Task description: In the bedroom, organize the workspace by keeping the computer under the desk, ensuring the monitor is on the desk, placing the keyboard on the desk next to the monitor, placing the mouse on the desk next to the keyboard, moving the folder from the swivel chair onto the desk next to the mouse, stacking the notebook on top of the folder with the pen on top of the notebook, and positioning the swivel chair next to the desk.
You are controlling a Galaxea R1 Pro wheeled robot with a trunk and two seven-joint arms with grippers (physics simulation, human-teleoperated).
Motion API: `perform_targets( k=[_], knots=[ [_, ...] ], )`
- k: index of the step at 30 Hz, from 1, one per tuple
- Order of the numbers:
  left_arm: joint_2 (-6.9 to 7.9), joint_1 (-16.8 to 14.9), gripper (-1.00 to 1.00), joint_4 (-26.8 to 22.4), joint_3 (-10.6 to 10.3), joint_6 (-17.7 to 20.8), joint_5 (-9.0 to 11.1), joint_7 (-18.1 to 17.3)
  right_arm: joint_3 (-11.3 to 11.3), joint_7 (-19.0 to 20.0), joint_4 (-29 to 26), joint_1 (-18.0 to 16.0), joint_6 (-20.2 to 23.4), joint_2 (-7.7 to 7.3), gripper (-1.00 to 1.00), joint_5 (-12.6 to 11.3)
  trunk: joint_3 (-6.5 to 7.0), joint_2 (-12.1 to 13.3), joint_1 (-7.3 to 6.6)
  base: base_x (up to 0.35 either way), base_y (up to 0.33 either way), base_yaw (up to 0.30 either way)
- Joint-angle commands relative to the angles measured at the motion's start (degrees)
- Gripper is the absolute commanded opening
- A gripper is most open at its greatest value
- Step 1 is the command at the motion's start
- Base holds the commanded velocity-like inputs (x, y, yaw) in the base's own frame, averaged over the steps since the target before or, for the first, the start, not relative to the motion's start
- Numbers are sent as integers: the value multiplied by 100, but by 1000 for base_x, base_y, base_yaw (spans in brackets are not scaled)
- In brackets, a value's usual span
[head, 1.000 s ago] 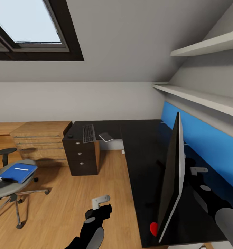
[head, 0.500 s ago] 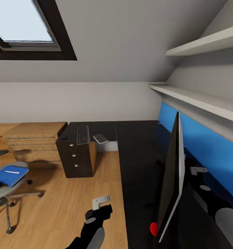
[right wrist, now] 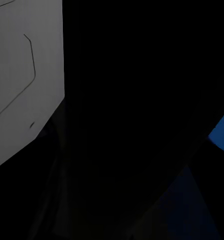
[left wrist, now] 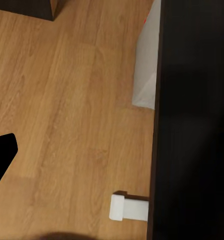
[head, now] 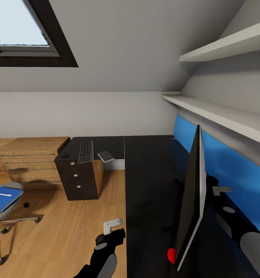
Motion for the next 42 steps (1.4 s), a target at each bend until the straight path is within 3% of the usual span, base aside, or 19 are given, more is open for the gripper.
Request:
perform_targets(
  k=[1,13,42],
  knots=[
    [1,-5,100,-9,-8,16,30,42,69,-43,19,-4,-27,-10,-100,-80,-10,-7,2,4,-18,0],
    [8,-7,100,-10,-6,7,12,56,70,-150,24,-4,-19,-2,-100,42,7,-7,2,1,-3,-50],
    [1,-4,100,-10,-18,-5,17,43,77,-161,24,-4,-19,-1,-100,73,14,-7,2,0,-43,-12]
  ],
)
